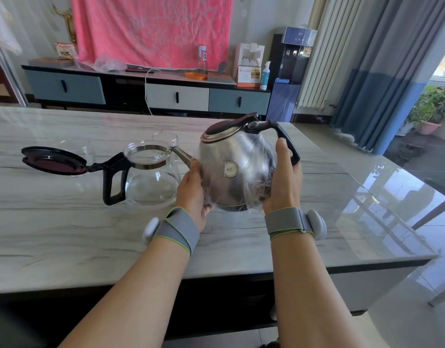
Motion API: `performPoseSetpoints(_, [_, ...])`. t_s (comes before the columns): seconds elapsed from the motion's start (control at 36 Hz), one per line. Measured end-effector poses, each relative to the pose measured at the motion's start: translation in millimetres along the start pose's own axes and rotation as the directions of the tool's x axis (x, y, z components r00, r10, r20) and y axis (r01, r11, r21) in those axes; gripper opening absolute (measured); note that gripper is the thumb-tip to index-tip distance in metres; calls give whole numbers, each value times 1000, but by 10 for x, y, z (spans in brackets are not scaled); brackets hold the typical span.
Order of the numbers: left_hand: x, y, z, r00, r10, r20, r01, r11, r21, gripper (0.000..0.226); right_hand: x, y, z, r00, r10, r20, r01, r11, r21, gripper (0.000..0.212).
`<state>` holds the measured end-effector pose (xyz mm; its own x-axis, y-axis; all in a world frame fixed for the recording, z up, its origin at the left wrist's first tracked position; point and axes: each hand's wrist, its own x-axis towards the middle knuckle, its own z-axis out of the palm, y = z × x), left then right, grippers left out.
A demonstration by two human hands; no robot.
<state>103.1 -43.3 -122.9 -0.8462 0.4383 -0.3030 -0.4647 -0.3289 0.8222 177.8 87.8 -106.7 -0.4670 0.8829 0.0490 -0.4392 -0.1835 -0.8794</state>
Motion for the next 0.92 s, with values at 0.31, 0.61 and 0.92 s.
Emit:
performPoseSetpoints(0.31, [23, -11, -6, 1000, -6, -1, 6, 1000, -12, 32, -33, -21, 1, 1000, 30, -2, -30, 1000, -9, 32])
performPoseSetpoints(0.61, [15, -10, -10, 1000, -11, 4, 11, 1000, -13, 32, -33, -36, 8, 1000, 21, -3, -21, 999, -26, 38])
performPoseSetpoints(0.92, [-6, -3, -2, 1000, -8, -9, 8, 1000, -12, 40, -55, -38, 9, 1000, 21, 0, -21, 1000, -17, 29])
